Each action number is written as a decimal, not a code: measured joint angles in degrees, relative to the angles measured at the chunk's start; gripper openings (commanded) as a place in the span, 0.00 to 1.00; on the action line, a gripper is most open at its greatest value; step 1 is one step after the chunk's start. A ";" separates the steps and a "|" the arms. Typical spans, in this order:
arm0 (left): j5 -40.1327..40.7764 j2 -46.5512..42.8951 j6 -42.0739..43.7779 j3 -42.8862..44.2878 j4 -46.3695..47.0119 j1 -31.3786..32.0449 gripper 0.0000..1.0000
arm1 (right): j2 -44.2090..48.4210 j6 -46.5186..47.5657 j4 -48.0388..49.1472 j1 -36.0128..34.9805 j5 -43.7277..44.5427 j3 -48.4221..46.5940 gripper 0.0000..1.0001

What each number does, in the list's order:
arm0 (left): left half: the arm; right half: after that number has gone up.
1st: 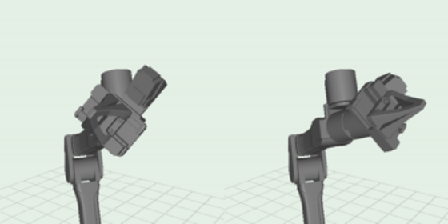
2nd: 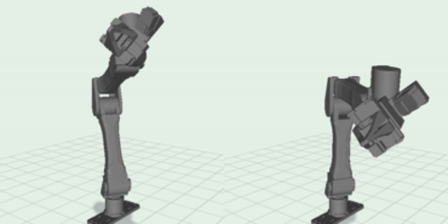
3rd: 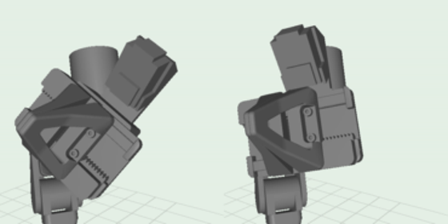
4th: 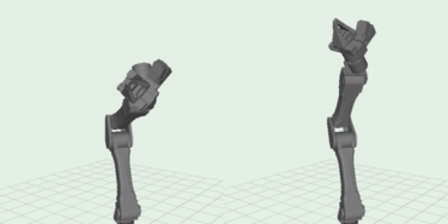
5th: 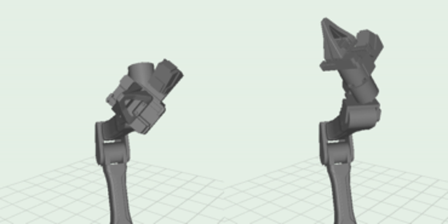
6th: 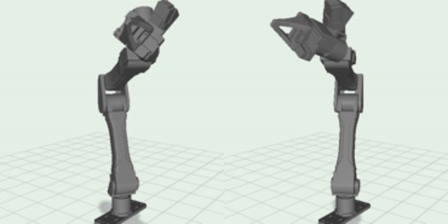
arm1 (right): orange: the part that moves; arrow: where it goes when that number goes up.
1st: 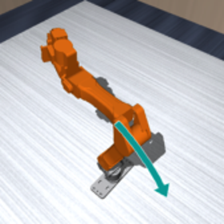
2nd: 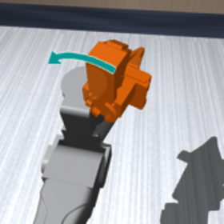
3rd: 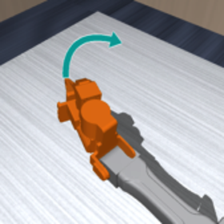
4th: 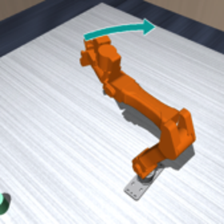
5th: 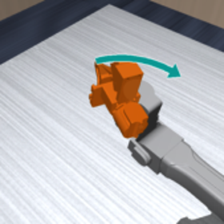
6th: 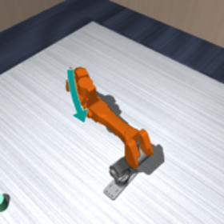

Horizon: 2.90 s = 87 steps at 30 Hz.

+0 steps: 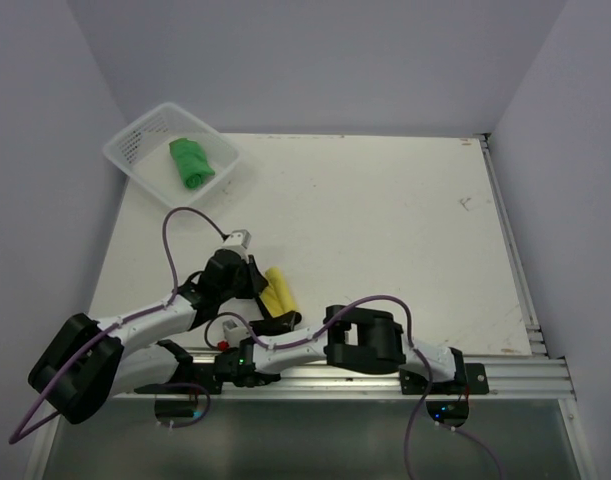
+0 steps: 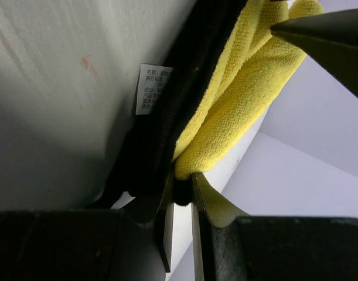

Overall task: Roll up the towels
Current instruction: Roll the towel

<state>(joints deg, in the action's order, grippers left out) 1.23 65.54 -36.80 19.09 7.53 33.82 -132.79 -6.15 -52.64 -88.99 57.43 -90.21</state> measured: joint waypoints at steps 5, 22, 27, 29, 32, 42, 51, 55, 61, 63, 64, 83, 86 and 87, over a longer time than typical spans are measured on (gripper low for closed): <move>-1.31 -1.70 0.00 1.16 -0.87 0.00 0.23 | -1.16 0.83 -1.64 0.00 -0.02 -1.49 0.00; -9.90 0.00 -1.11 4.76 1.77 0.00 0.25 | -3.02 1.14 -4.63 0.02 -0.02 -3.91 0.00; -12.13 2.97 0.02 8.33 1.42 0.00 0.26 | -3.02 1.16 -4.63 0.02 -0.07 -3.91 0.00; -13.35 3.69 0.70 9.81 1.66 0.00 0.26 | -3.08 1.18 -4.72 0.04 -0.07 -3.98 0.00; -15.47 5.73 1.49 10.86 2.40 0.00 0.25 | -3.34 1.29 -5.05 0.04 -0.04 -4.28 0.00; -19.96 12.15 2.62 9.90 2.21 0.00 0.25 | -3.87 1.36 -5.84 0.04 -0.07 -4.96 0.00; -19.93 10.58 3.52 7.63 2.19 0.00 0.25 | -4.46 1.44 -6.75 0.11 -0.09 -5.73 0.00; -19.85 10.54 3.50 6.12 2.51 0.00 0.25 | -4.46 1.44 -6.75 0.13 -0.09 -5.73 0.00; -19.63 10.23 3.45 4.55 4.31 0.00 0.25 | -4.46 1.44 -6.75 0.13 -0.09 -5.73 0.00; -19.58 10.14 3.43 4.13 5.03 0.00 0.25 | -4.42 1.42 -6.71 0.13 -0.09 -5.66 0.00; -19.50 10.08 3.41 3.87 5.35 0.00 0.25 | -4.33 1.44 -6.60 0.13 -0.07 -5.55 0.02; -18.99 9.86 1.84 2.19 7.43 0.02 0.25 | 16.24 -4.59 17.11 2.03 -9.92 15.52 0.42; -18.99 9.86 1.42 1.86 7.69 0.07 0.25 | 18.71 -7.52 19.34 2.32 -12.41 17.03 0.46; -18.97 9.86 1.42 1.79 7.85 0.07 0.25 | 19.34 -8.33 19.89 2.43 -13.14 17.38 0.47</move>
<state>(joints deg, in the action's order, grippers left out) -17.74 75.40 -35.38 20.88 15.38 33.89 -113.45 -14.48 -32.75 -86.56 44.29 -72.84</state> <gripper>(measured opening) 0.252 0.447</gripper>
